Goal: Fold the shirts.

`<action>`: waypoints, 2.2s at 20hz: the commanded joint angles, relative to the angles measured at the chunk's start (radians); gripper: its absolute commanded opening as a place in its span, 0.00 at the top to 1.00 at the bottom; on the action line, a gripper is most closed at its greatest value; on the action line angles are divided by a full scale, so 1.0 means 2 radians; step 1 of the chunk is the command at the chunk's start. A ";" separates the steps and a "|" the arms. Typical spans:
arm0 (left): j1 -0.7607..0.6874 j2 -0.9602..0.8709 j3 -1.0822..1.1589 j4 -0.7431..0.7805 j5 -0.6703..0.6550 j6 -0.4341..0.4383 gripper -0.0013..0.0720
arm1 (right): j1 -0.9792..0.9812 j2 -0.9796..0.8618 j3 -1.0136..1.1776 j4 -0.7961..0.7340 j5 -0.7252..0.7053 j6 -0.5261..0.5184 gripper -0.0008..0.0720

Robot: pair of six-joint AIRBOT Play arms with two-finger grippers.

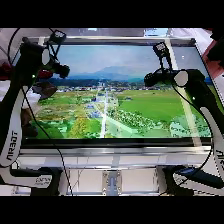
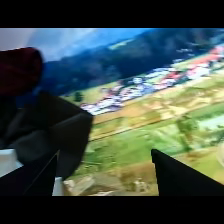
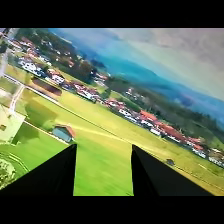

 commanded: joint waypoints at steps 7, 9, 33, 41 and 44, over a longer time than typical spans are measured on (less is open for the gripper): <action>0.170 -0.026 0.001 0.089 -0.026 -0.119 0.07 | 0.001 -0.001 0.000 0.047 0.005 0.001 0.46; 0.202 -0.044 0.001 0.064 -0.037 -0.119 0.07 | 0.001 -0.001 0.000 0.069 0.005 0.001 0.46; 0.226 -0.167 0.034 0.040 -0.094 -0.113 0.97 | 0.000 -0.001 0.000 0.090 0.027 0.057 0.45; 0.144 -0.109 0.200 -0.143 -0.120 -0.087 0.97 | -0.002 0.000 0.006 0.002 -0.011 0.057 0.45; 0.063 -0.076 0.200 -0.213 -0.115 -0.067 0.97 | -0.017 0.000 0.037 -0.004 0.012 0.057 0.45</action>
